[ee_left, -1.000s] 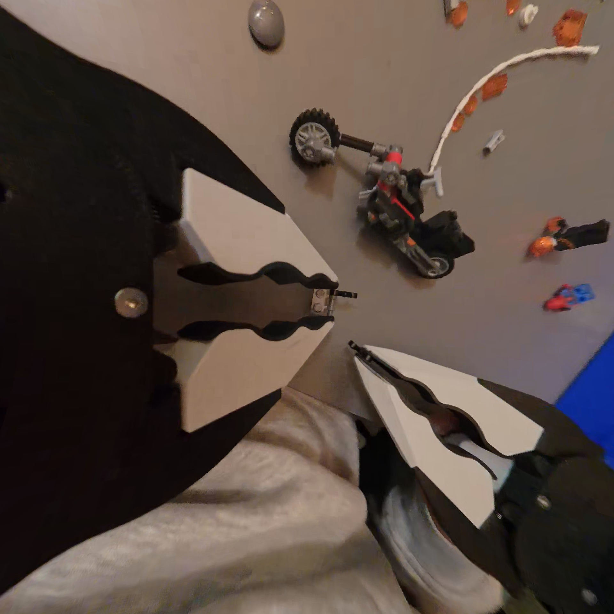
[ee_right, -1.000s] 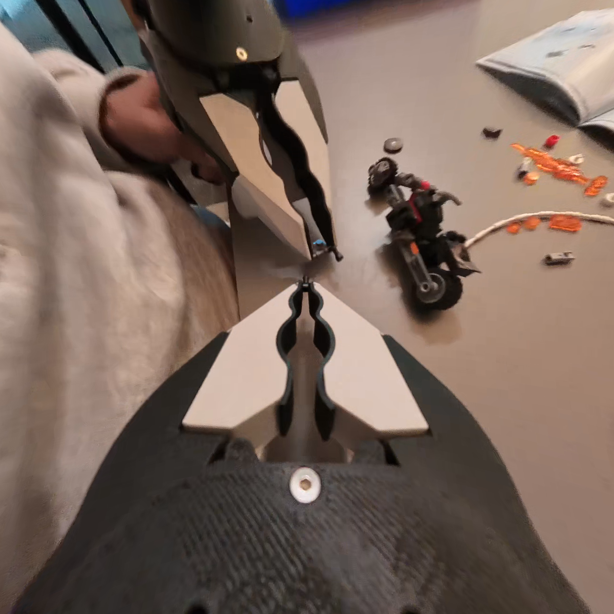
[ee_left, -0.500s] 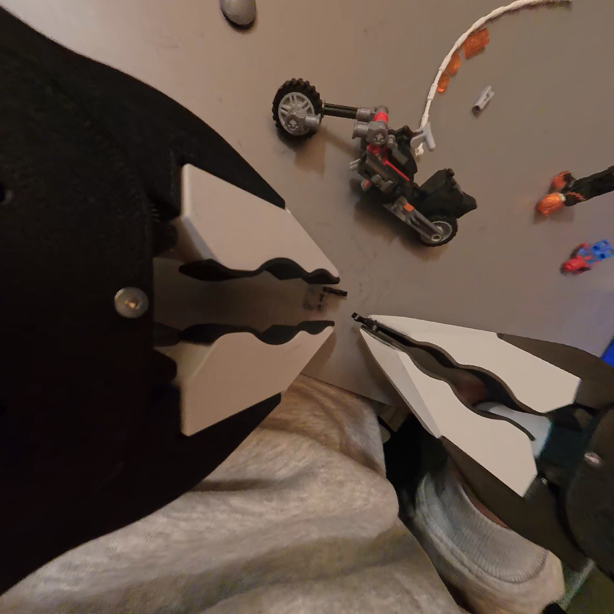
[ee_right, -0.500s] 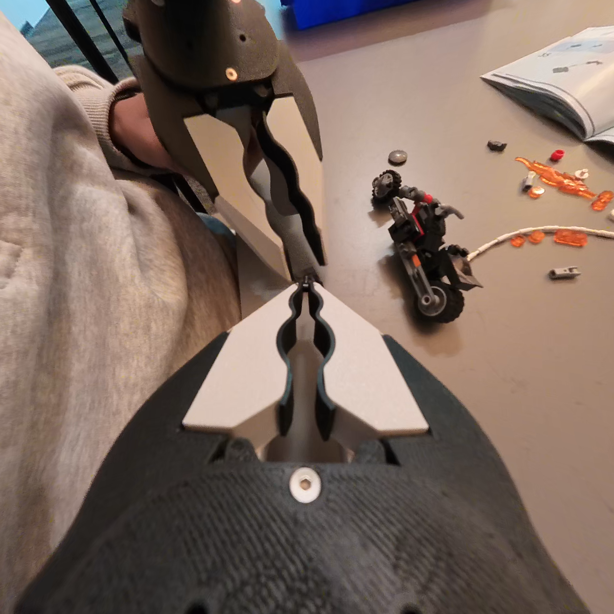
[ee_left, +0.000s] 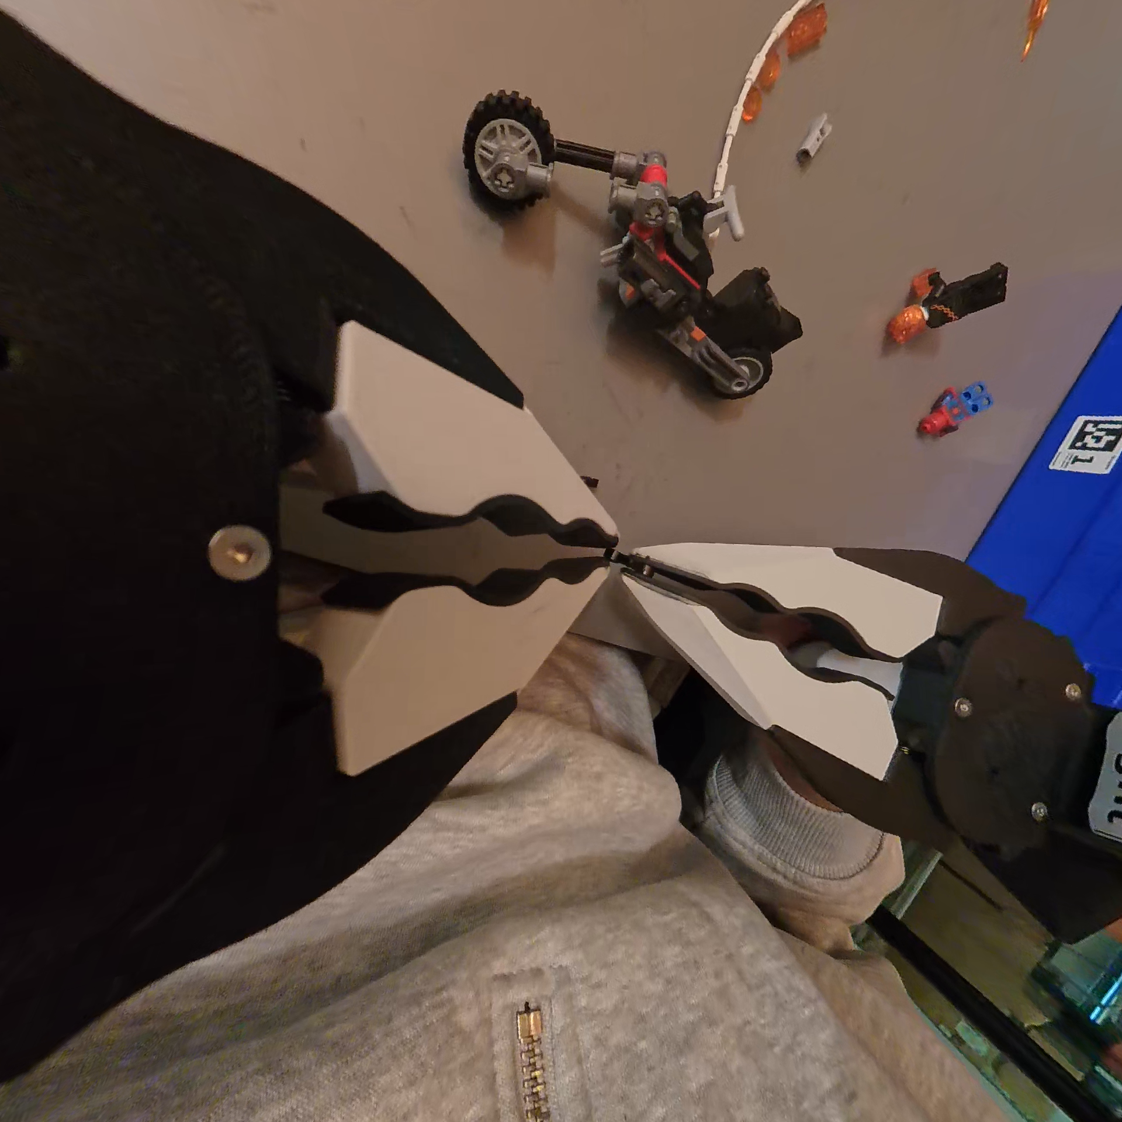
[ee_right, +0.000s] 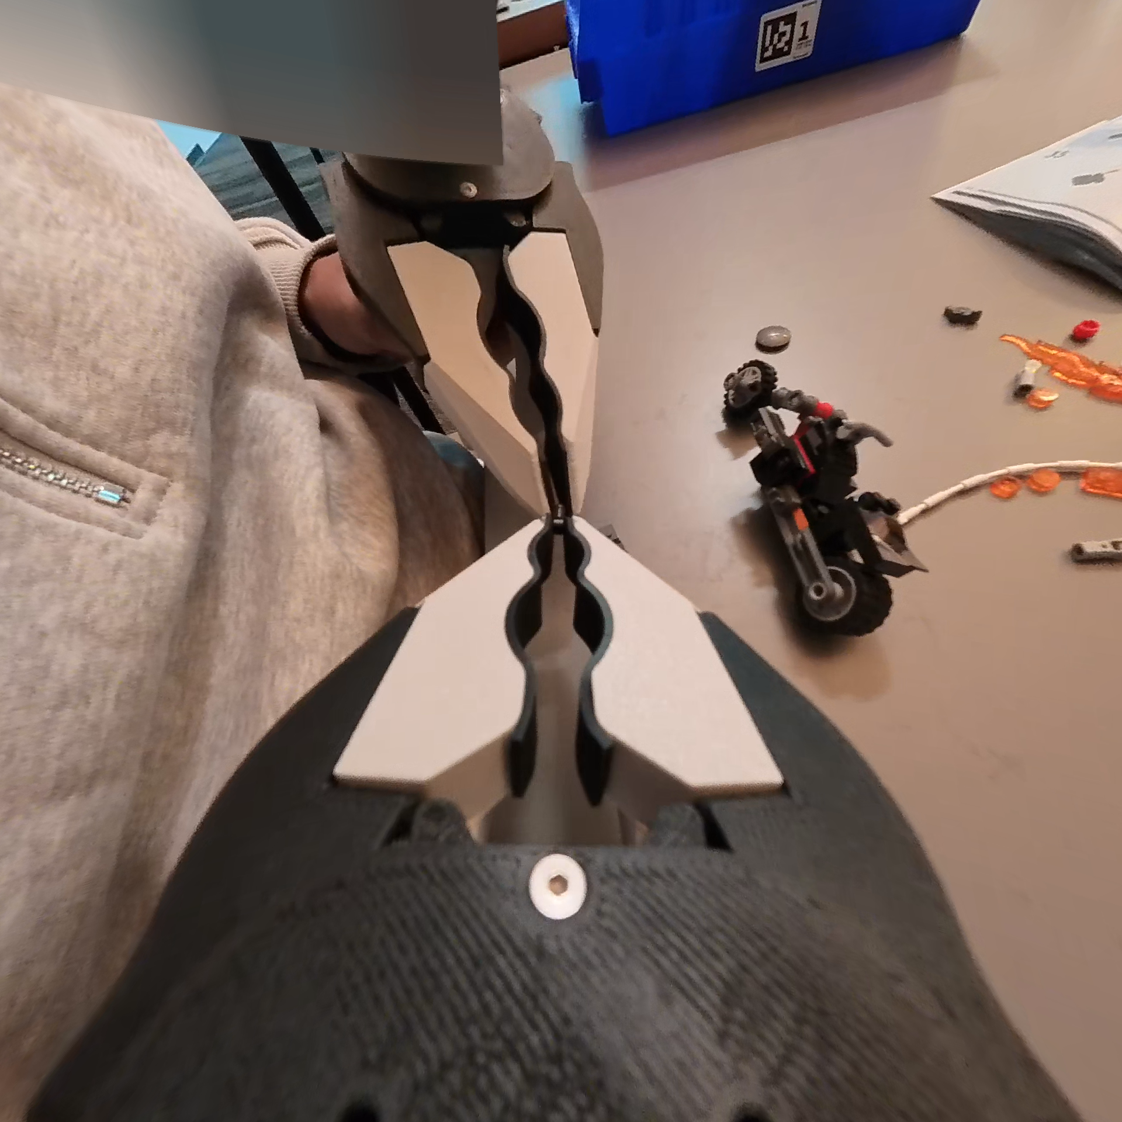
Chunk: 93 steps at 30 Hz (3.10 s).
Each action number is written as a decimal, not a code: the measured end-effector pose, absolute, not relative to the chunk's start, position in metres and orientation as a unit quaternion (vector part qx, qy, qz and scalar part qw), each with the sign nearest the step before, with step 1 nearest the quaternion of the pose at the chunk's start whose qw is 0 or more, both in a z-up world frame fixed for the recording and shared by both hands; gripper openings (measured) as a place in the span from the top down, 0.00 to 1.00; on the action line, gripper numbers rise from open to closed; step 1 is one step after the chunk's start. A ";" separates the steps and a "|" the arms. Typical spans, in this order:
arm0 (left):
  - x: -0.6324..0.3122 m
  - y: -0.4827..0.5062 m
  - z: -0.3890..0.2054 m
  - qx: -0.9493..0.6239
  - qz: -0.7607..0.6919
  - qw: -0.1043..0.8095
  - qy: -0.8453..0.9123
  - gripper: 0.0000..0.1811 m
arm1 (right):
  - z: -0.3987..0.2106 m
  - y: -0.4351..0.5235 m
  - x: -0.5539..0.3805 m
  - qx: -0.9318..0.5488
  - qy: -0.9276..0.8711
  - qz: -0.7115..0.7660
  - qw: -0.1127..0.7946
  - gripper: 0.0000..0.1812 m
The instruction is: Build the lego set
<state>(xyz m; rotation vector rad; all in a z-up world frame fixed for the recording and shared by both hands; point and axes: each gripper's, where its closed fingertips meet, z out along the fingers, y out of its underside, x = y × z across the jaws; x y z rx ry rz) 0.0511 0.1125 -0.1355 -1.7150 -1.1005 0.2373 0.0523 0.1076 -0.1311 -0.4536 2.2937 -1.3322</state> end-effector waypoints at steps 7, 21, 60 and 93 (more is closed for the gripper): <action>0.053 0.112 -0.136 -0.718 0.103 0.515 -0.456 1.00 | -0.133 0.107 0.053 -0.165 0.834 -0.476 0.226 0.99; 0.054 0.114 -0.144 -0.734 0.108 0.494 -0.453 1.00 | -0.131 0.107 0.054 -0.165 0.830 -0.480 0.232 0.96; 0.050 0.093 -0.169 -0.773 0.167 0.388 -0.473 0.85 | -0.162 0.102 0.047 -0.277 0.855 -0.416 0.136 0.99; 0.040 0.089 -0.155 -0.796 0.188 0.395 -0.419 0.79 | -0.163 0.102 0.046 -0.298 0.855 -0.403 0.131 1.00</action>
